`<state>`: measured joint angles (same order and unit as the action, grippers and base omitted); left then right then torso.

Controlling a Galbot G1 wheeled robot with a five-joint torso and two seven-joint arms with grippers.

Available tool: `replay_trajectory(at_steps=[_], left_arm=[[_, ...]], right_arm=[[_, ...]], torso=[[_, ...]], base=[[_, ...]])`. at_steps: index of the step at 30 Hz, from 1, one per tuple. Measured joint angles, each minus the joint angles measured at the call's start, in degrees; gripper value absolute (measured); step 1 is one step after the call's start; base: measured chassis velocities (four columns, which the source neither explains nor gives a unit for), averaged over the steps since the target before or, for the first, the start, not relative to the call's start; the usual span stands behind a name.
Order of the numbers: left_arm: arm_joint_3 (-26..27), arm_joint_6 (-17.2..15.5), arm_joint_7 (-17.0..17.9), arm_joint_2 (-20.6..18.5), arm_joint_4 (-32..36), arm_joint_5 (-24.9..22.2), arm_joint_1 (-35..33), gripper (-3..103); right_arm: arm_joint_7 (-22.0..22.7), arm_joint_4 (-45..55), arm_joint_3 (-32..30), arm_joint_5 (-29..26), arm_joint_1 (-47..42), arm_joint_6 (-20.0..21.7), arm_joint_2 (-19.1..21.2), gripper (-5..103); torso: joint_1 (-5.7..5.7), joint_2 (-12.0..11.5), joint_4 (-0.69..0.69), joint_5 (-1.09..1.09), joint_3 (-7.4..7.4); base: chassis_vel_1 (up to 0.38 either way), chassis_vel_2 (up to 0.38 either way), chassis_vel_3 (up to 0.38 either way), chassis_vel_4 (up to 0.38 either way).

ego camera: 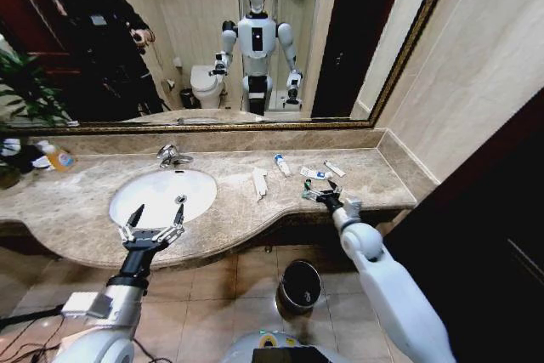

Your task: Pick up the trash from the sink and place it in the trash bin.

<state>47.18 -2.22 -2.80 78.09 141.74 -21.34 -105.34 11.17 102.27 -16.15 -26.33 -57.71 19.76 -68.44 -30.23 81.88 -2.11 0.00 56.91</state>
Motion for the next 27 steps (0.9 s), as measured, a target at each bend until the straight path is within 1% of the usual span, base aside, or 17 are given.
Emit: replay_trajectory(at_steps=[2, 8, 14, 15, 16, 18, 20, 21, 24, 25, 27], left_arm=[[0.0, 0.0, 0.0, 0.0, 0.0, 0.0, 0.0, 100], [0.0, 0.0, 0.0, 0.0, 0.0, 0.0, 0.01, 100], [0.0, 0.0, 0.0, 0.0, 0.0, 0.0, 0.0, 100], [0.0, 0.0, 0.0, 0.0, 0.0, 0.0, 0.0, 100], [0.0, 0.0, 0.0, 0.0, 0.0, 0.0, 0.0, 100], [0.0, 0.0, 0.0, 0.0, 0.0, 0.0, 0.0, 100], [0.0, 0.0, 0.0, -0.01, 0.0, 0.0, 0.0, 100], [0.0, 0.0, 0.0, -0.01, 0.0, 0.0, 0.0, 100], [0.0, 0.0, 0.0, 0.0, 0.0, 0.0, 0.0, 100], [0.0, 0.0, 0.0, 0.0, 0.0, 0.0, 0.0, 100], [0.0, 0.0, 0.0, 0.0, 0.0, 0.0, 0.0, 100]], right_arm=[[1.12, -1.91, 1.26, -0.14, 1.21, 0.55, -0.77, 100], [2.05, -4.63, 1.9, -0.03, 2.36, 1.14, -1.37, 100], [2.12, -6.29, 1.71, 1.7, 2.07, -0.55, -1.47, 100], [2.12, -6.49, 1.64, 2.01, 2.04, -0.93, -1.46, 103], [2.1, -6.62, 1.61, 2.24, 2.05, -1.2, -1.45, 100], [2.04, -6.7, 1.61, 2.36, 2.06, -1.38, -1.44, 100], [1.86, -6.98, 1.82, 2.7, 2.2, -1.86, -1.45, 91], [1.86, -6.98, 1.82, 2.7, 2.2, -1.86, -1.45, 91], [1.46, -7.61, 2.24, 3.58, 2.39, -2.63, -1.79, 75], [1.46, -7.61, 2.24, 3.58, 2.39, -2.63, -1.79, 75], [1.43, -7.86, 2.53, 3.9, 2.44, -2.74, -2.04, 64]], torso=[[0.0, 0.0, 0.0, 0.0, 0.0], [0.0, 0.0, 0.0, 0.0, 0.0], [0.0, 0.0, 0.01, 0.0, 0.0], [0.0, 0.0, 0.01, 0.0, 0.0], [0.0, 0.0, 0.0, 0.0, 0.0], [0.0, 0.0, 0.01, 0.0, 0.0], [0.0, 0.0, 0.0, 0.0, 0.0], [0.0, 0.0, 0.0, 0.0, 0.0], [0.0, 0.0, 0.0, 0.0, 0.0], [0.0, 0.0, 0.0, 0.0, 0.0], [0.0, 0.0, 0.0, 0.0, 0.0]], base=[[0.0, 0.0, 0.0, 0.0], [0.0, 0.0, 0.0, 0.0], [0.0, 0.0, 0.0, 0.0], [0.0, 0.0, 0.0, 0.0], [0.0, 0.0, 0.0, 0.0], [0.0, 0.0, 0.0, 0.0], [0.0, 0.0, 0.0, 0.0], [0.0, 0.0, 0.0, 0.0], [0.0, 0.0, 0.0, 0.0], [0.0, 0.0, 0.0, 0.0], [0.0, 0.0, 0.0, 0.0]])
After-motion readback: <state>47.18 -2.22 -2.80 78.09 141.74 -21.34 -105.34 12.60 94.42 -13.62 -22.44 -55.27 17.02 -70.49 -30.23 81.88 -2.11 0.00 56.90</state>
